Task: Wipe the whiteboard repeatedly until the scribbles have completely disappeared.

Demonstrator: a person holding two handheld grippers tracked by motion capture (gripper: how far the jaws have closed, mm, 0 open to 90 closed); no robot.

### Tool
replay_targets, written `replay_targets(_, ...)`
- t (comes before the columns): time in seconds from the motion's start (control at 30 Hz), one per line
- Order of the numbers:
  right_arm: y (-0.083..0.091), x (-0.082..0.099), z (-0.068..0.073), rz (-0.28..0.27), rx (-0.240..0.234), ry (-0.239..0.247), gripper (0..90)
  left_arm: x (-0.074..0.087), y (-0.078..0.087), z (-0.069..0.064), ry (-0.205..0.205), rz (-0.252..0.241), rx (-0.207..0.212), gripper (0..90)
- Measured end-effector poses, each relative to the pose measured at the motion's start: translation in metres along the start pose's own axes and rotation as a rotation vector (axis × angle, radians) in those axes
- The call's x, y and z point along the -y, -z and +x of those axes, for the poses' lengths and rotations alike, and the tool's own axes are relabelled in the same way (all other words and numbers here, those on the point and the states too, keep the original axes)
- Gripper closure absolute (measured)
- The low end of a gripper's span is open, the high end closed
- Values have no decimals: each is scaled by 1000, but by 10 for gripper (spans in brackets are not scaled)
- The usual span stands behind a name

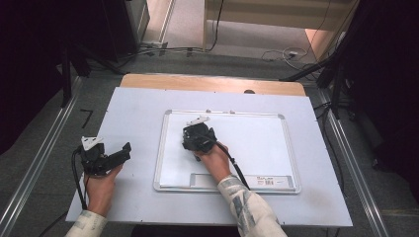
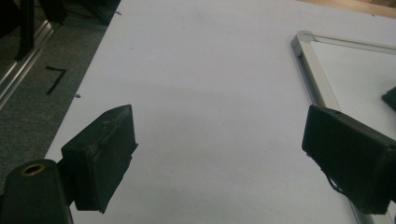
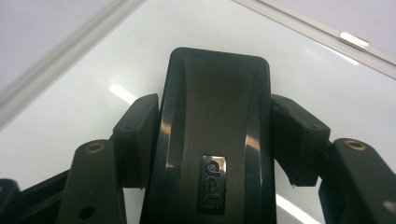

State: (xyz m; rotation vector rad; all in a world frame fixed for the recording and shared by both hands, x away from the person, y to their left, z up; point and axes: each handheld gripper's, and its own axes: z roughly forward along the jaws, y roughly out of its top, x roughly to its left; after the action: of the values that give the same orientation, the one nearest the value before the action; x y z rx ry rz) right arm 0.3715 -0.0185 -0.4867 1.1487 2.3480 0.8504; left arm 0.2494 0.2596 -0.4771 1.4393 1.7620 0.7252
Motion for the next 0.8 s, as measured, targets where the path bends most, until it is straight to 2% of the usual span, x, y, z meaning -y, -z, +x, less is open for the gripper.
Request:
replay_targets(0.23, 1, 3, -40, 12, 62, -60, 361, 0, 0, 0, 2, -1, -1, 100)
replay_targets(0.33, -3, 0, -50, 11, 74, -93, 361, 0, 0, -1, 3, -4, 1, 99)
replay_targets(0.57, -19, -18, -53, 6, 90, -100, 362, -1, -1, -2, -2, -3, 5, 100)
replay_targets(0.8, -33, -34, -41, 4, 82, -90, 365, -1, -2, 0, 2, 0, 7, 99)
